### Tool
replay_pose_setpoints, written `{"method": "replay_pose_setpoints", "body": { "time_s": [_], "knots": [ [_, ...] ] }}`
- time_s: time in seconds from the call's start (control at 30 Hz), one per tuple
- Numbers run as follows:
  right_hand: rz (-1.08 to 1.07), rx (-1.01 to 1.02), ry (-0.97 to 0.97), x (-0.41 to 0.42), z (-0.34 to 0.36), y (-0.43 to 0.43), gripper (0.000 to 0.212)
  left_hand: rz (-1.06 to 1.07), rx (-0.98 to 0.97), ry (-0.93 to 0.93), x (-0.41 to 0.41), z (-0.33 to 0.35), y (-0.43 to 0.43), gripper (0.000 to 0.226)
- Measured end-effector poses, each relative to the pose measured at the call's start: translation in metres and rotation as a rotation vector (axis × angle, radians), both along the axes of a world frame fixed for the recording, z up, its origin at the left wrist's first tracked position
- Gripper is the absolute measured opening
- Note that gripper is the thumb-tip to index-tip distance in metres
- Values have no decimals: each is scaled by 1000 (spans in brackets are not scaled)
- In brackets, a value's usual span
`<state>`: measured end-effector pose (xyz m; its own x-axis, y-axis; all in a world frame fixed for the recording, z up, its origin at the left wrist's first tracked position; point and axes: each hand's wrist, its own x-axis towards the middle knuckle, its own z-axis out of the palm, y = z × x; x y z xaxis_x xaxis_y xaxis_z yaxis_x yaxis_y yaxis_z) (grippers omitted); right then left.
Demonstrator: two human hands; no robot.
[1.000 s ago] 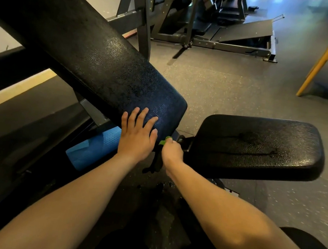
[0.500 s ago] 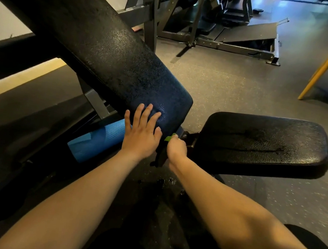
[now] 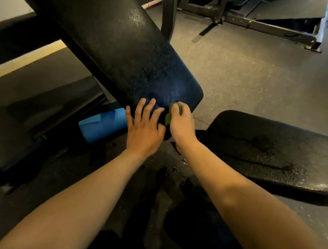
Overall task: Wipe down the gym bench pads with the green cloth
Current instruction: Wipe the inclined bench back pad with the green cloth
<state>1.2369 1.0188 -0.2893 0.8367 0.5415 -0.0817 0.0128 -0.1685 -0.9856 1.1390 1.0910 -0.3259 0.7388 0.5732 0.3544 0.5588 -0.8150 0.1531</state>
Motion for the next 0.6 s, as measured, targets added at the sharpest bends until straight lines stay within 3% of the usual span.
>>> {"method": "replay_pose_setpoints", "body": {
  "time_s": [0.17,0.23,0.27,0.33,0.4,0.5,0.6],
  "knots": [
    [92,-174,557,11,59,-9,22,18,-423,278,1,59,-13,50],
    [42,-213,694,14,98,-18,18,86,-833,249,5,106,-23,44],
    [21,-229,734,15,131,-24,17,139,-1092,106,8,140,-34,42],
    [19,-215,742,13,178,-34,21,263,-1411,-143,5,198,-55,34],
    [57,-232,659,12,227,-46,26,333,-1510,-223,0,253,-66,23],
    [119,-243,587,11,304,-72,30,356,-1673,-265,0,334,-79,30],
    [139,-238,554,18,367,-95,31,397,-1698,-326,8,403,-95,15]
  ]
}}
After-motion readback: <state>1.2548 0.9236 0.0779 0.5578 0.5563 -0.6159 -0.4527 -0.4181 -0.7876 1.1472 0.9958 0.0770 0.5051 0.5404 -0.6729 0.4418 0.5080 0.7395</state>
